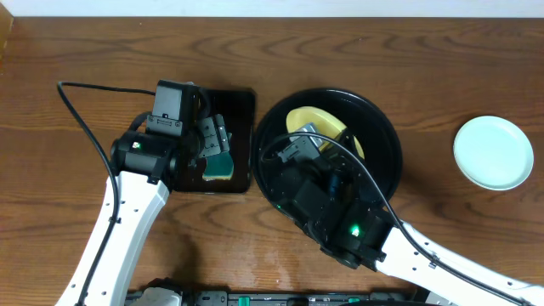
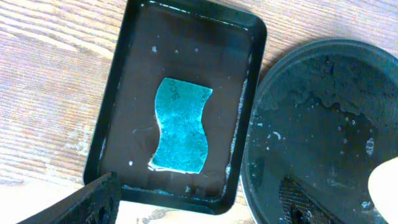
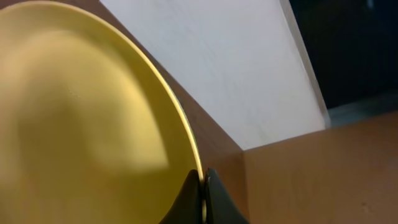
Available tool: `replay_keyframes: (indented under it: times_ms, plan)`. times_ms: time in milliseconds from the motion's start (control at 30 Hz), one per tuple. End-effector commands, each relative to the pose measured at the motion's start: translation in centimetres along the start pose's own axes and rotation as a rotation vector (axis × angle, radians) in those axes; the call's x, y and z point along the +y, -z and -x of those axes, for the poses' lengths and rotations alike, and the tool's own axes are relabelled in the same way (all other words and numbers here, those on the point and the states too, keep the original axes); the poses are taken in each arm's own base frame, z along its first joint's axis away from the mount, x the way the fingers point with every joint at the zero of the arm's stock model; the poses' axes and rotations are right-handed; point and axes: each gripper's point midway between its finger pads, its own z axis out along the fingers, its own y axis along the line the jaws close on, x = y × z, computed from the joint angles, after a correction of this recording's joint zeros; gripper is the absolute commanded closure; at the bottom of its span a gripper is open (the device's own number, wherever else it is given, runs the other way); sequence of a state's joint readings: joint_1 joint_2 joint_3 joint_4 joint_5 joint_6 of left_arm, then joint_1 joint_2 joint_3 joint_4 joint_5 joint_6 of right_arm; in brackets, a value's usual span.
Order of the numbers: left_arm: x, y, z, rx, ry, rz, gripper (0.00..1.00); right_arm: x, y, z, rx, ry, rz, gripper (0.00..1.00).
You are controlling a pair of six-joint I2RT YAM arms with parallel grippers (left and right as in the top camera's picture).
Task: Clean dirty plates on tray and stack at the side
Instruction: 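Place the yellow plate on top of the green plate stack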
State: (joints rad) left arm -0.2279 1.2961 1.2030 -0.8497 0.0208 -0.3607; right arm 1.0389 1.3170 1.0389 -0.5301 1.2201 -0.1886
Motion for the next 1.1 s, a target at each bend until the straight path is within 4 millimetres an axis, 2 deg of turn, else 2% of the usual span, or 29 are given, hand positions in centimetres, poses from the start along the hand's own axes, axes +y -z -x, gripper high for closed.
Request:
replay_keyframes:
  times_ms: [0,33,67,133,233,300,433,600,700,833,933,1067]
  plan:
    - [-0.1,0.6,0.7,-0.021,-0.008,-0.004,0.18,-0.5,-0.6,0.2,0.004,-0.136,0.027,0.99]
    - [-0.1,0.6,0.7,-0.021,-0.008,-0.004,0.18,0.2,-0.5,0.4,-0.005,-0.087,0.073,0.99]
    - [-0.1,0.6,0.7,-0.021,-0.008,-0.004,0.18,-0.2,-0.7,0.2,0.005,-0.054,0.039,0.99]
    - [-0.1,0.6,0.7,-0.021,-0.008,-0.004,0.18,-2.6,-1.1,-0.3,0.034,-0.123,-0.093,0.99]
    - [-0.1,0.6,0.7,-0.021,-0.008,-0.004,0.18,-1.0,-1.0,0.2,0.011,-0.080,-0.003,0.99]
    - [-0.1,0.6,0.7,-0.021,-0.008,-0.004,0.18,-0.9,-1.2,-0.3,0.028,-0.084,-0.009,0.99]
    - [-0.1,0.6,0.7,-0.021,-0.008,-0.004,0.18,-0.2,-2.8,-2.5,0.113,-0.296,0.061,0.99]
    - [-0.1,0.6,0.7,-0.021,-0.008,-0.004,0.18,1.7,-6.7,-6.9,0.359,-0.702,0.269,0.99]
    - [-0.1,0.6,0.7,-0.021,-0.008,-0.004,0.18,0.8,-9.0,-9.2,0.466,-0.907,0.384,0.99]
    - [-0.1,0.6,0.7,-0.021,-0.008,-0.004,0.18,-2.7,-12.0,-13.8,0.570,-1.164,0.433,0.99]
    - [-0.1,0.6,0.7,-0.021,-0.008,-0.004,0.18,-6.1,-13.5,-19.7,0.669,-1.317,0.329,0.99]
    - [-0.1,0.6,0.7,-0.021,-0.008,-0.004,0.18,-9.9,-14.2,-27.7,0.793,-1.463,0.112,0.99]
